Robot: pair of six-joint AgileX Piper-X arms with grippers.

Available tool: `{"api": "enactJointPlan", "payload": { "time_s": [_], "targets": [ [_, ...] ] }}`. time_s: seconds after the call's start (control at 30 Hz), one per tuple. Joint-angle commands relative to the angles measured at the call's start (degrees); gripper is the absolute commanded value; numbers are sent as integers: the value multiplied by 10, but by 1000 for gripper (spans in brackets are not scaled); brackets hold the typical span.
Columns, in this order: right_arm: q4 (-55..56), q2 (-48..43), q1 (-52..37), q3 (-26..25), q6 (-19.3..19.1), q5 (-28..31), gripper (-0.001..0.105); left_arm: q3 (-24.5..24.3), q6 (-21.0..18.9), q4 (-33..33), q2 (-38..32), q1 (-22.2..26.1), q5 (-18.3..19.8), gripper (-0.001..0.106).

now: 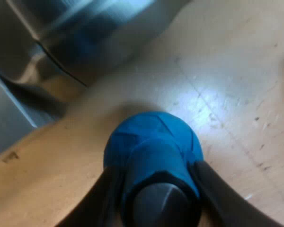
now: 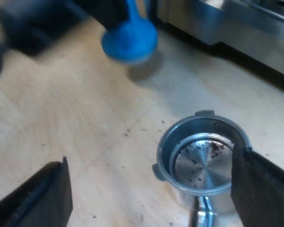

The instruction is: Grind coffee beans and then tamp

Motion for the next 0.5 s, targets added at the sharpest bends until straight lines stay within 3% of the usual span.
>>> {"api": "enactJointPlan", "payload": {
  "time_s": [0.03, 0.43, 0.5],
  "targets": [
    [-33, 6, -2, -5, -11, -12, 71, 0, -3, -8, 21, 0, 3, 0],
    [-37, 6, -2, -5, -3, -12, 71, 0, -5, -11, 32, 0, -6, 0],
    [-37, 6, -2, -5, -1, -12, 71, 0, -5, -8, 32, 0, -6, 8]
  ]
}}
